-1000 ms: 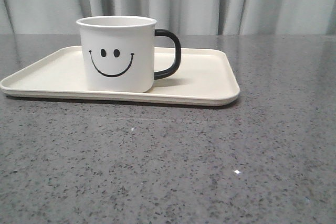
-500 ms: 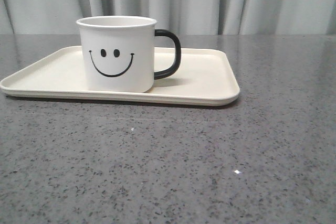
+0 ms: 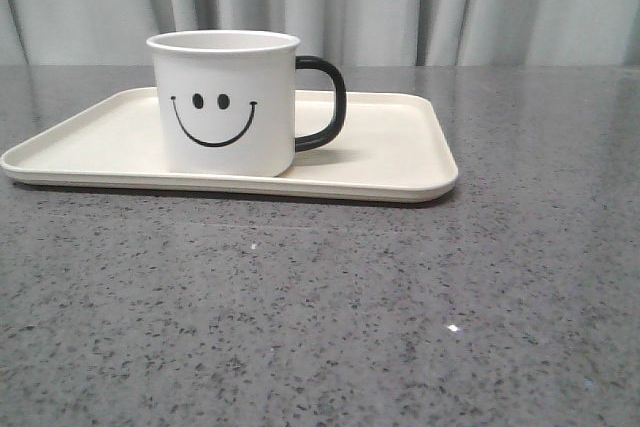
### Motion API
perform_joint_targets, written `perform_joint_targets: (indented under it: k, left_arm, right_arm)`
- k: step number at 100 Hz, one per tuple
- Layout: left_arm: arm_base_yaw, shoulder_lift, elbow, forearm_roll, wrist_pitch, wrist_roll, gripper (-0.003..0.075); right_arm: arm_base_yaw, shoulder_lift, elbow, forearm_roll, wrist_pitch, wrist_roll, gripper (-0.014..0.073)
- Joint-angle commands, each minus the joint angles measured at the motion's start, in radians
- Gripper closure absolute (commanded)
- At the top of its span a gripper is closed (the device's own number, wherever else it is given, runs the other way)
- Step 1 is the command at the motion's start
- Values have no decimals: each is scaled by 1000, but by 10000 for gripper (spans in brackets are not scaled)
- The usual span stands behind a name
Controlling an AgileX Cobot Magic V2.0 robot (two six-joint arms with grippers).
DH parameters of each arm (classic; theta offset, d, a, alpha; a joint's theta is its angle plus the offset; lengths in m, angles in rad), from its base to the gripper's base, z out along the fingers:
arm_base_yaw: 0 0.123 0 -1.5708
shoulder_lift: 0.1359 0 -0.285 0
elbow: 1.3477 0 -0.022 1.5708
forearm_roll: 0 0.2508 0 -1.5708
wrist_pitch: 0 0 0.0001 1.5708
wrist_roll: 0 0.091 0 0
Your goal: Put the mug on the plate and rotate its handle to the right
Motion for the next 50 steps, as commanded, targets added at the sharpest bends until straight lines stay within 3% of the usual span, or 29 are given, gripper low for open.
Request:
perform_joint_targets:
  k: [1,12,50]
  left_arm:
    - [0,-20,7,-4,-74,-8,740]
    - [0,-20,7,-4,-74,-8,740]
    - [0,-20,7,-4,-74,-8,740]
  right_arm:
    - [3,-74,19,17,-75,-3,655]
    - [3,-175,84,15,-103,-6,655]
    - [24,-169,315,158,-211,-5,655]
